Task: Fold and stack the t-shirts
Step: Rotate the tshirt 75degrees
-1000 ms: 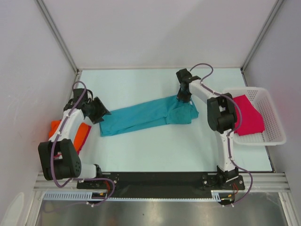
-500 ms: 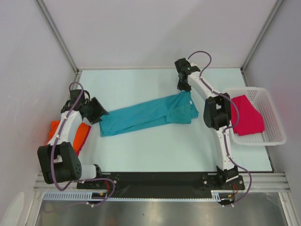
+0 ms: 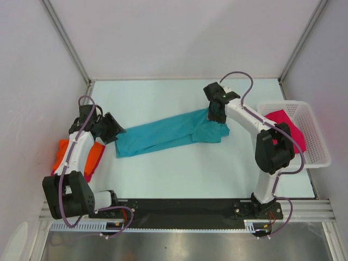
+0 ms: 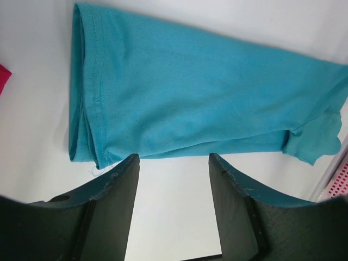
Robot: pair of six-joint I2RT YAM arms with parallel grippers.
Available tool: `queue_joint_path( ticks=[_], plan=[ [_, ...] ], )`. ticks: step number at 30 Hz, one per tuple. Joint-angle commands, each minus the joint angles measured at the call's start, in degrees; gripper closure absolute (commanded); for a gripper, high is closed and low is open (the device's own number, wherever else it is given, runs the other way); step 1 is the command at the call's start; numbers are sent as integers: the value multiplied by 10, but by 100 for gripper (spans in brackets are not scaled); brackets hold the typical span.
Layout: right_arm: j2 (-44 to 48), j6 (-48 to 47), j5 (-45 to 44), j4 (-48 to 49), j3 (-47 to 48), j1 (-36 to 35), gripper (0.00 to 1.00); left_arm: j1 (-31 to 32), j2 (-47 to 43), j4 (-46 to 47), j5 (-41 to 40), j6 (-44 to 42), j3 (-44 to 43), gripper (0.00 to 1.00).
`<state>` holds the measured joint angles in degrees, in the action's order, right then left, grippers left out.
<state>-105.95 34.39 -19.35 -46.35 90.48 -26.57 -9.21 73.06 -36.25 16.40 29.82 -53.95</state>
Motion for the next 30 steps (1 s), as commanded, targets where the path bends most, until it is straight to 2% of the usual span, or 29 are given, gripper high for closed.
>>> queue_joint_path(
  ticks=[1, 14, 25, 30],
  plan=[
    [-14, 21, 32, 34, -57, -9, 57, -6, -29, 4, 18, -13, 9, 40],
    [-117, 7, 26, 34, -58, -18, 57, -9, -16, 7, 15, -22, 5, 41],
    [-137, 55, 41, 36, -87, 33, 56, -22, 9, 8, 29, -29, -14, 40],
    [-153, 53, 59, 34, -44, 67, 56, -25, 9, 7, 39, -30, -20, 40]
  ],
)
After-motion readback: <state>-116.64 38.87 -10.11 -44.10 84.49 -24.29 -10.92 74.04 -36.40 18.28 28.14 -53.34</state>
